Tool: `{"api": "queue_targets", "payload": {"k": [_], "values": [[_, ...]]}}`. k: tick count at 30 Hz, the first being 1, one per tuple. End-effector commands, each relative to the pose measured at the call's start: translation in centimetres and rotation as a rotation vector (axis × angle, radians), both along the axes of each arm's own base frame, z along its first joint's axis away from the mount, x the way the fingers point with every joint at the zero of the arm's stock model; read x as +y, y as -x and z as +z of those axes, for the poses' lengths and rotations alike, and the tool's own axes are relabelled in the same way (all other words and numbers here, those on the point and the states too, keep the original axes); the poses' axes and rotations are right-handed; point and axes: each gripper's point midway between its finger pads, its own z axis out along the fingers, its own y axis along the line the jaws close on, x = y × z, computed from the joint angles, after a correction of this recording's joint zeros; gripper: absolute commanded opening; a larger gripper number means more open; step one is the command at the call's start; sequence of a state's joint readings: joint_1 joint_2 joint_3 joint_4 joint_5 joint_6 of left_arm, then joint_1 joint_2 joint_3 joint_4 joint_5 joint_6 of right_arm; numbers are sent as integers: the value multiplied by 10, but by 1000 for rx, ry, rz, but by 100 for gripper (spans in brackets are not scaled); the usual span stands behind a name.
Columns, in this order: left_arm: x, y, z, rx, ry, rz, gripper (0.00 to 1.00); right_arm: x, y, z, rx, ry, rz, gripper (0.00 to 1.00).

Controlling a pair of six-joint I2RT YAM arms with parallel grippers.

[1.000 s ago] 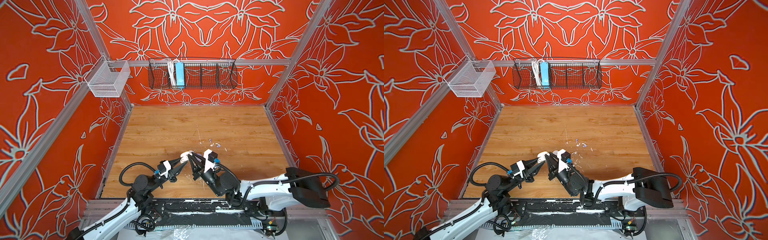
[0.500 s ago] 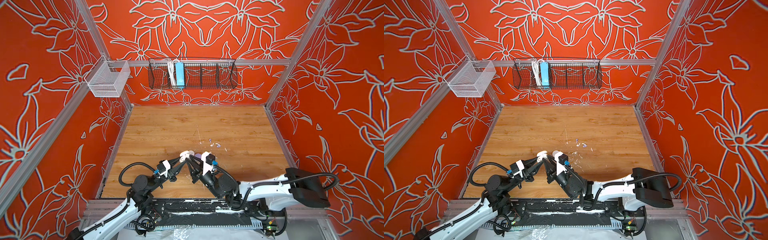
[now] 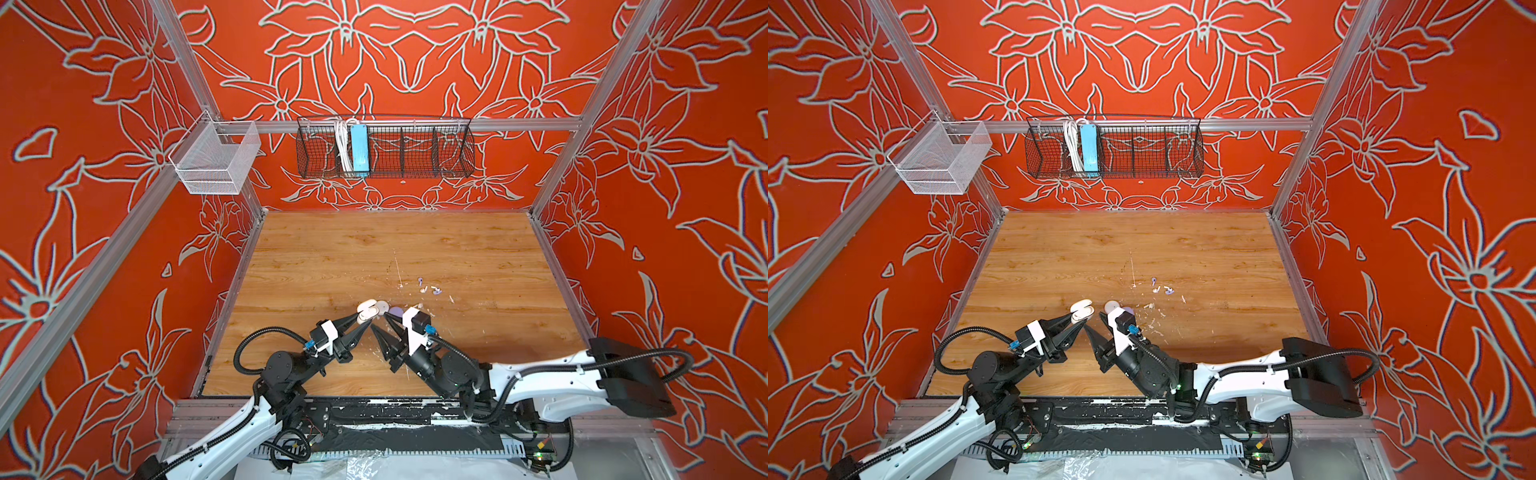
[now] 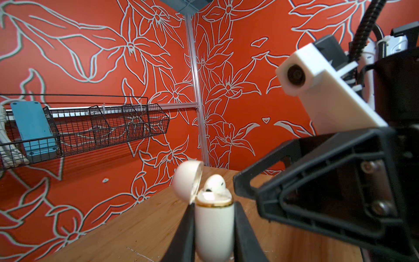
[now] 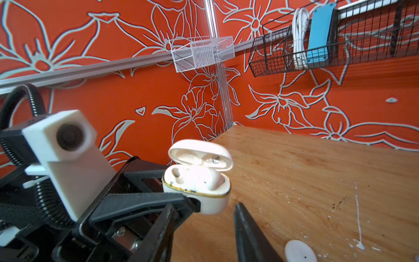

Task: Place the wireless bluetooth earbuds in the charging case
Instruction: 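Withdraw the right gripper from the case toward the scattered earbuds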

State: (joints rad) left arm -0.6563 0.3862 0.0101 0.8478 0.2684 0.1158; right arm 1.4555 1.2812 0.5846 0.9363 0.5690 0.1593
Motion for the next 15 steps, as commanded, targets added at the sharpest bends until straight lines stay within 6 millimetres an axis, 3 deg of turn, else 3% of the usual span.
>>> {"api": "queue_targets", "payload": {"k": [1, 8, 12, 15], "values": [[-6, 13, 15, -65, -5, -60, 0, -4, 14, 8, -105, 95, 67, 45], [-17, 26, 20, -92, -40, -159, 0, -37, 38, 2, -196, 262, 279, 49], [-26, 38, 22, -119, -67, -242, 0, -55, 33, -18, -164, 354, 279, 50], [-31, 44, 23, -135, -79, -291, 0, -60, 18, -37, -138, 438, 193, 49]]}}
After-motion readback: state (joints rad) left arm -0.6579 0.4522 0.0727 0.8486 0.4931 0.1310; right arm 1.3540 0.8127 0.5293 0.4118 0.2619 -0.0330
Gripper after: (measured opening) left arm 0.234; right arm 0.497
